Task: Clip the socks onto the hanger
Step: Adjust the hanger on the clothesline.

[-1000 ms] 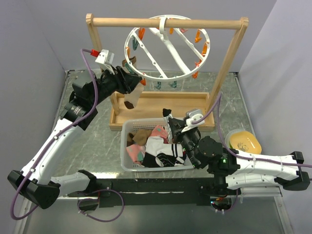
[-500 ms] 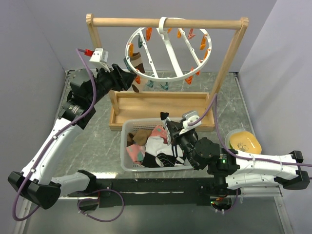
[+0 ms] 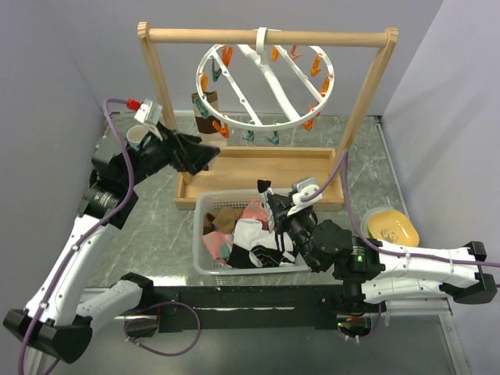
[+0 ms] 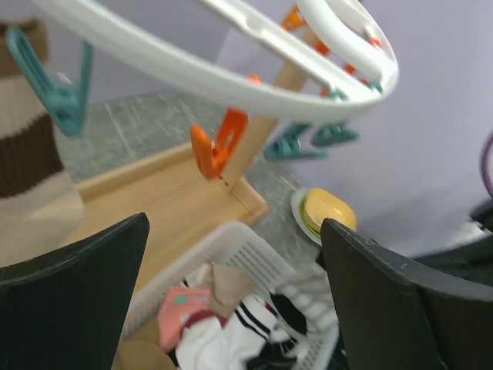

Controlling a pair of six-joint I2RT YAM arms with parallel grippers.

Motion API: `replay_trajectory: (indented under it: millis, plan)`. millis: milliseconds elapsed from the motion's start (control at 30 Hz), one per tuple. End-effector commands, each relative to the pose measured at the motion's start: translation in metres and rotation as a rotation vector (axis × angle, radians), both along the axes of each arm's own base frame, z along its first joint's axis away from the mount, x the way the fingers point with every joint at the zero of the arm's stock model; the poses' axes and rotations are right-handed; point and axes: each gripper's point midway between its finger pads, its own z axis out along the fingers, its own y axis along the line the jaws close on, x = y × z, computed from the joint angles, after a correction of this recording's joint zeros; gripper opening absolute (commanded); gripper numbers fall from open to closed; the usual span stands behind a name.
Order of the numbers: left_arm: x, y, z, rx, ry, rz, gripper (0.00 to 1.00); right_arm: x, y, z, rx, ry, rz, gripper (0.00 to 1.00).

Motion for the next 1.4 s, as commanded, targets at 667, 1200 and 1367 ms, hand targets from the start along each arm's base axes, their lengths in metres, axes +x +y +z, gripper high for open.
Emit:
replay_trajectory:
  millis: [667, 1200, 1367]
  plan:
    - [-0.085, 0.075, -0.082, 0.401, 0.246, 0.054, 0.73, -0.009, -0.013, 0.044, 0.098, 0.108, 0.012, 0.00]
    - [-0.104, 0.076, -0.089, 0.386, 0.165, 0.040, 0.01, -0.008, -0.008, 0.038, 0.077, 0.097, 0.011, 0.00]
    - [-0.110, 0.062, -0.097, 0.394, 0.254, -0.088, 0.09, -0.008, -0.011, 0.036, 0.074, 0.091, 0.009, 0.00]
